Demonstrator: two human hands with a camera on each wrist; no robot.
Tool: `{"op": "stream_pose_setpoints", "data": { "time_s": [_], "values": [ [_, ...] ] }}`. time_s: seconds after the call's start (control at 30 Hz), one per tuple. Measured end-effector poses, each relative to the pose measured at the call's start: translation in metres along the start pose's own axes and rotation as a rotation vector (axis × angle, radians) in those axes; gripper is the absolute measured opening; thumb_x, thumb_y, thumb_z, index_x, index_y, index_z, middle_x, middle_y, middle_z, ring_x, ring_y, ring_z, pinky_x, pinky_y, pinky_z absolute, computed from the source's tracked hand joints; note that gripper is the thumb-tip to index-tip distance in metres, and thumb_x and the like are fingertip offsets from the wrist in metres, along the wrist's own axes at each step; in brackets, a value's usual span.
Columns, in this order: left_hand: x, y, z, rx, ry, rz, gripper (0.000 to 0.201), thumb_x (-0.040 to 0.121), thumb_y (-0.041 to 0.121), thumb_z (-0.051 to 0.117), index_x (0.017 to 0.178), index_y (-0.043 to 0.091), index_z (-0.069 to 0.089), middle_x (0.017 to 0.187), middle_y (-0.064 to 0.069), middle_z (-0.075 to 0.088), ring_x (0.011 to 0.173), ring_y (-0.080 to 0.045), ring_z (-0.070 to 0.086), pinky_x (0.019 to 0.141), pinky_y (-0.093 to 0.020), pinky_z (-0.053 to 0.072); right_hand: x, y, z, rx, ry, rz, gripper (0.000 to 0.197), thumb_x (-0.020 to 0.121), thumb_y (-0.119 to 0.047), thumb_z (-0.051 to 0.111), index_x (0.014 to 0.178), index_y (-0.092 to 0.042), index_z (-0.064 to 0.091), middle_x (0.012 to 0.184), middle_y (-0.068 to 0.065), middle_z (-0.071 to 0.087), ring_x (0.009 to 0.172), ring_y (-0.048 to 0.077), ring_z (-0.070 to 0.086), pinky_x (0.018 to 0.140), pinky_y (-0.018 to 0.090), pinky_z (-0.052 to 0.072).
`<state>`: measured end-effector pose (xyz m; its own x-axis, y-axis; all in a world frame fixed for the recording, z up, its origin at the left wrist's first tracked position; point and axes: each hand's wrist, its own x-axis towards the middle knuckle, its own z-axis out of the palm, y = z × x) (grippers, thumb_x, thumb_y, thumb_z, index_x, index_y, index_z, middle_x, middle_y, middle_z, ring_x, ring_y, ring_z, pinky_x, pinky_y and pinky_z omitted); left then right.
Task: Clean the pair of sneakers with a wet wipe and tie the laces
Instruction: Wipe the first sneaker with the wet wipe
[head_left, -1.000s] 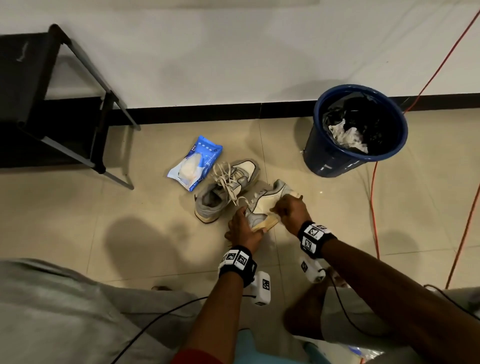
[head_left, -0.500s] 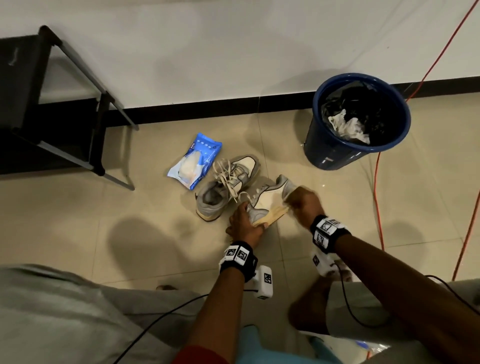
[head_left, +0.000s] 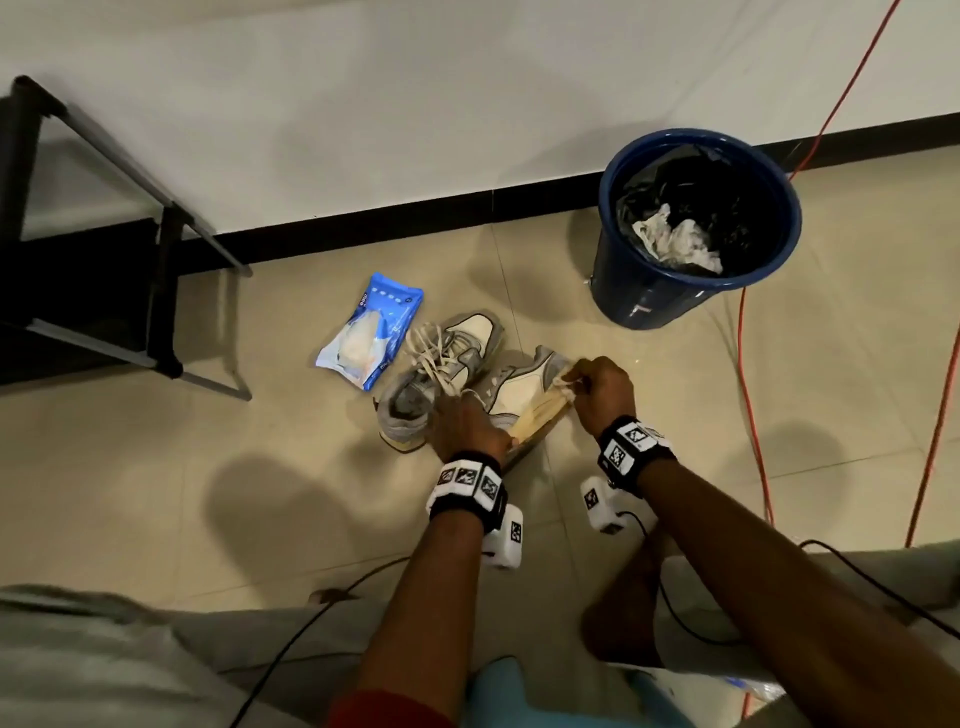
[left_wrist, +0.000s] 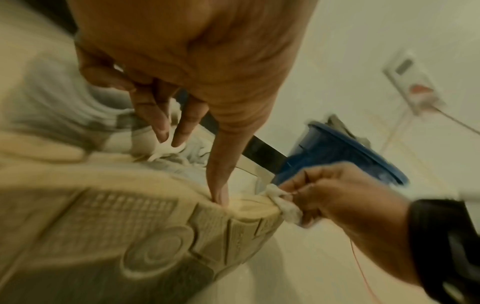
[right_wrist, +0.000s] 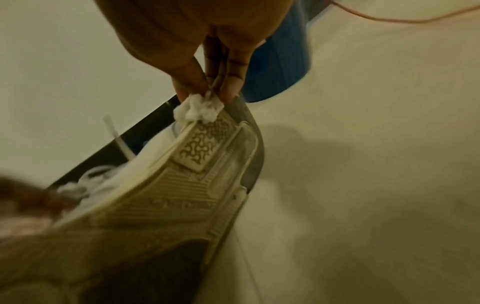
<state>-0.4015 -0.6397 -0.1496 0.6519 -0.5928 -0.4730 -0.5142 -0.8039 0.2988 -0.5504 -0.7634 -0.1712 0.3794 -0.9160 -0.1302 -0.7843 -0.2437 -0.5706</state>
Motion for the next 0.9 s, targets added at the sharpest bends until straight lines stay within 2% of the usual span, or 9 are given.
{"op": "stream_pose_setpoints", "data": {
  "time_s": [0.07, 0.13, 0.27, 0.37, 0.5, 0.57, 0.73, 0.87, 0.9],
  "values": [
    [0.003, 0.026, -0.011, 0.055, 0.062, 0.132, 0.059, 0.066, 0.026, 0.088, 0.118, 0.018, 0.063, 0.134, -0.011, 0.045, 0.119, -0.033, 0.054, 0.093, -0.043, 0.051, -0.005, -0.006, 0.007, -0.057, -0.019, -0.044, 0.017, 0.078, -0.008, 0.064, 0.093, -0.015, 0.070, 0.094, 0.014, 0.062, 0.081, 0.034, 0.060, 0.068, 0.028, 0.043],
    [0.010, 0.046, -0.013, -0.005, 0.034, 0.251, 0.055, 0.065, 0.029, 0.090, 0.114, 0.019, 0.066, 0.130, -0.010, 0.047, 0.112, -0.031, 0.058, 0.090, -0.043, 0.053, -0.013, -0.008, 0.011, -0.004, 0.001, 0.000, 0.020, 0.079, -0.008, 0.061, 0.094, -0.017, 0.070, 0.095, 0.013, 0.060, 0.082, 0.034, 0.060, 0.068, 0.028, 0.042],
    [0.026, 0.068, 0.002, -0.049, -0.156, 0.381, 0.088, 0.067, 0.031, 0.084, 0.143, 0.020, 0.042, 0.139, -0.014, 0.040, 0.126, -0.033, 0.048, 0.095, -0.044, 0.049, -0.019, -0.007, 0.010, 0.057, 0.002, -0.015, 0.024, 0.078, -0.016, 0.066, 0.102, -0.016, 0.069, 0.103, 0.010, 0.058, 0.087, 0.028, 0.060, 0.074, 0.030, 0.047],
    [0.032, 0.074, 0.012, -0.012, -0.171, 0.357, 0.097, 0.066, 0.026, 0.087, 0.144, 0.012, 0.032, 0.142, -0.016, 0.036, 0.127, -0.037, 0.048, 0.096, -0.045, 0.048, -0.013, -0.013, 0.007, 0.011, -0.069, -0.108, 0.022, 0.076, -0.013, 0.066, 0.097, -0.016, 0.074, 0.099, 0.011, 0.062, 0.087, 0.028, 0.060, 0.074, 0.030, 0.047],
    [0.026, 0.057, 0.020, -0.062, -0.188, 0.287, 0.121, 0.042, 0.031, 0.100, 0.141, 0.012, 0.034, 0.138, -0.013, 0.037, 0.126, -0.035, 0.047, 0.101, -0.043, 0.045, 0.017, -0.002, -0.002, 0.047, 0.033, 0.048, 0.019, 0.076, -0.007, 0.069, 0.092, -0.016, 0.075, 0.095, 0.009, 0.070, 0.086, 0.027, 0.064, 0.076, 0.027, 0.048],
    [0.022, 0.046, 0.024, -0.134, -0.156, 0.269, 0.118, 0.037, 0.033, 0.100, 0.137, 0.015, 0.039, 0.134, -0.010, 0.042, 0.124, -0.034, 0.048, 0.098, -0.044, 0.046, 0.021, -0.005, -0.002, 0.126, 0.083, 0.099, 0.019, 0.077, -0.006, 0.069, 0.093, -0.015, 0.074, 0.095, 0.007, 0.070, 0.086, 0.025, 0.065, 0.078, 0.027, 0.049],
    [0.014, 0.034, 0.025, -0.274, -0.104, 0.270, 0.096, 0.042, 0.027, 0.097, 0.123, 0.016, 0.046, 0.126, -0.007, 0.050, 0.113, -0.032, 0.056, 0.089, -0.046, 0.051, -0.015, -0.026, 0.016, 0.089, -0.087, -0.195, 0.020, 0.069, -0.002, 0.071, 0.082, -0.016, 0.074, 0.082, 0.004, 0.066, 0.073, 0.020, 0.062, 0.066, 0.025, 0.046],
    [0.004, 0.035, 0.024, -0.193, -0.138, 0.332, 0.103, 0.038, 0.031, 0.099, 0.123, 0.016, 0.044, 0.127, -0.005, 0.048, 0.115, -0.030, 0.054, 0.091, -0.043, 0.049, 0.013, -0.022, 0.002, 0.104, 0.058, 0.022, 0.009, 0.074, -0.011, 0.074, 0.081, -0.016, 0.075, 0.084, 0.008, 0.069, 0.076, 0.026, 0.064, 0.068, 0.027, 0.047],
    [-0.001, 0.034, 0.026, -0.184, -0.132, 0.343, 0.101, 0.039, 0.030, 0.099, 0.123, 0.016, 0.044, 0.127, -0.005, 0.048, 0.115, -0.030, 0.054, 0.091, -0.043, 0.049, 0.008, -0.026, 0.001, 0.107, 0.049, 0.005, 0.011, 0.073, -0.011, 0.075, 0.082, -0.017, 0.075, 0.086, 0.007, 0.069, 0.077, 0.025, 0.064, 0.069, 0.026, 0.047]
  ]
}}
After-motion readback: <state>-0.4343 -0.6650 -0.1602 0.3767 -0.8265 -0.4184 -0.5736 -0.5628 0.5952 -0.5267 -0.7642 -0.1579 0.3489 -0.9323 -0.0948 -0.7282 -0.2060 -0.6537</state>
